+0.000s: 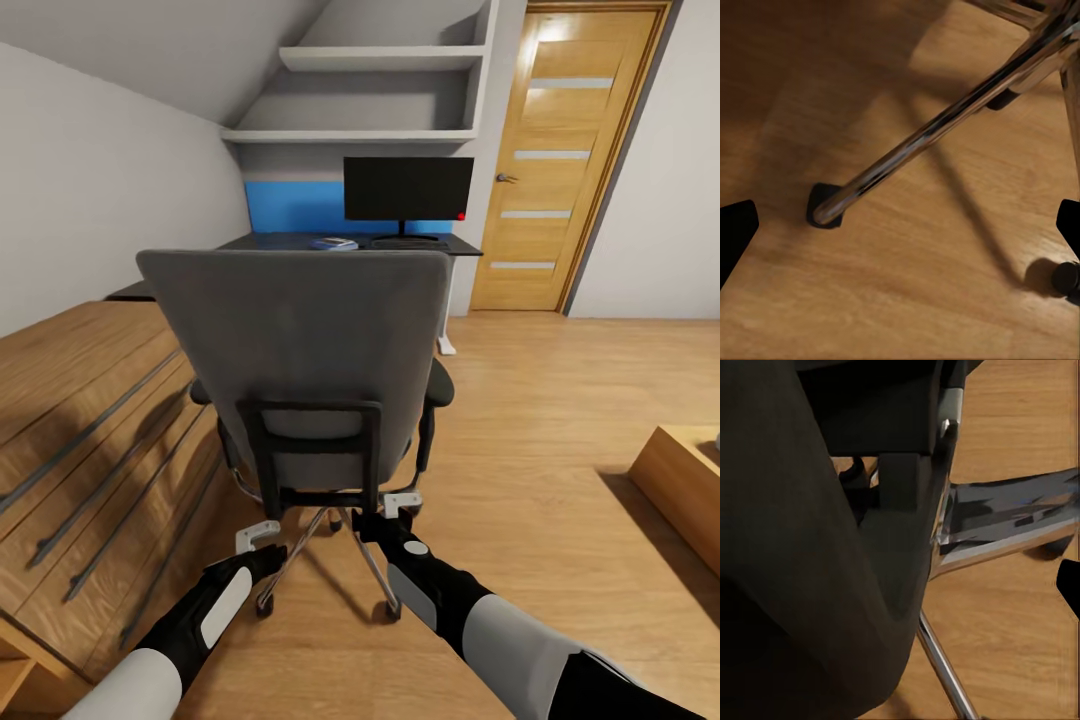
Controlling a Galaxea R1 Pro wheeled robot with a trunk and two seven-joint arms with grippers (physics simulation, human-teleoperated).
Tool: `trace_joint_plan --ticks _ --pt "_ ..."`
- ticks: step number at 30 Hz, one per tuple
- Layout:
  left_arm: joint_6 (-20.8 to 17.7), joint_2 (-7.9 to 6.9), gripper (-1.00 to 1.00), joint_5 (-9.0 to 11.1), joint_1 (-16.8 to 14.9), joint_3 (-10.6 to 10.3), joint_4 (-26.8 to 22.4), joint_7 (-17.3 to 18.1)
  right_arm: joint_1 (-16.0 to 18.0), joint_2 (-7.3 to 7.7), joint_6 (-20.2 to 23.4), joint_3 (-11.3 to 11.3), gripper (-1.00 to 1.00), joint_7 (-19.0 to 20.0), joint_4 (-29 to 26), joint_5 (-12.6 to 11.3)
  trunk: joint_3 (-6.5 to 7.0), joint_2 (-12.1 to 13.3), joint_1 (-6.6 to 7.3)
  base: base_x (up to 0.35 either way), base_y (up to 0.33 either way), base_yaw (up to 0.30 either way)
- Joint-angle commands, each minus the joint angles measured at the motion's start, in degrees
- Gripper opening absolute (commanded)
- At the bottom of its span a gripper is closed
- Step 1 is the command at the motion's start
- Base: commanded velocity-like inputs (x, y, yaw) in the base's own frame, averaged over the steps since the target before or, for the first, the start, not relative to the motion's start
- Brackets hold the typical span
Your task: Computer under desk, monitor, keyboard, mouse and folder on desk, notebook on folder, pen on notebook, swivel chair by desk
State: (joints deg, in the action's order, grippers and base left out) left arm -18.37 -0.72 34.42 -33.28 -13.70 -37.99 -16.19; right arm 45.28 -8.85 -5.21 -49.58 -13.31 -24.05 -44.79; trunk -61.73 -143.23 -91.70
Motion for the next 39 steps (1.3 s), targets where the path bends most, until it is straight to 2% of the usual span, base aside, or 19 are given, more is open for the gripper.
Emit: trace_joint_plan --ticks 1,4,6,10,15,19,22,39 --pt "-0.1 -0.08 1.00 0.5 0.0 -0.4 0.0 -0.5 0.1 0.03 -0.3 -0.5 1.00 -0.3 0.0 -0.6 -0.05 0.0 0.00 0.055 -0.037 0.000" --pt "0.0 -0.03 1.00 0.4 0.0 -0.4 1.0 -0.4 0.1 0.05 -0.4 -0.4 1.00 -0.4 0.0 -0.6 -0.05 0.0 0.00 0.025 -0.017 0.000" --pt "1.5 0.00 1.00 0.4 0.0 -0.4 1.4 -0.4 0.1 0.09 -0.5 -0.2 1.00 -0.4 0.0 -0.7 -0.05 0.0 0.00 0.008 -0.006 0.000" --pt "6.4 0.01 1.00 0.5 0.0 -0.5 2.2 -0.3 0.1 0.21 -0.5 1.1 1.00 -0.6 0.2 -0.8 -0.05 0.0 0.00 0.003 -0.002 0.000" --pt "7.9 0.08 1.00 0.5 0.0 -0.7 2.8 -0.3 0.1 0.23 -0.5 3.0 1.00 -1.7 0.6 -0.8 -0.05 0.0 0.00 0.000 0.000 0.000" --pt "8.0 0.10 1.00 0.5 0.0 -0.7 2.9 -0.3 0.1 0.24 -0.6 7.7 1.00 -2.5 1.4 -0.8 -0.05 0.0 0.00 0.000 0.000 0.000" --pt "8.1 0.10 1.00 0.5 0.0 -0.7 2.9 -0.4 0.1 0.24 -0.6 9.4 1.00 -2.7 1.9 -0.7 -0.05 0.0 0.00 0.000 0.000 0.000" --pt "8.3 0.02 1.00 0.7 0.0 -0.5 3.0 -0.8 0.1 0.76 -2.9 10.0 1.00 -4.3 2.3 -0.8 -0.05 0.0 0.00 0.000 0.000 0.000"
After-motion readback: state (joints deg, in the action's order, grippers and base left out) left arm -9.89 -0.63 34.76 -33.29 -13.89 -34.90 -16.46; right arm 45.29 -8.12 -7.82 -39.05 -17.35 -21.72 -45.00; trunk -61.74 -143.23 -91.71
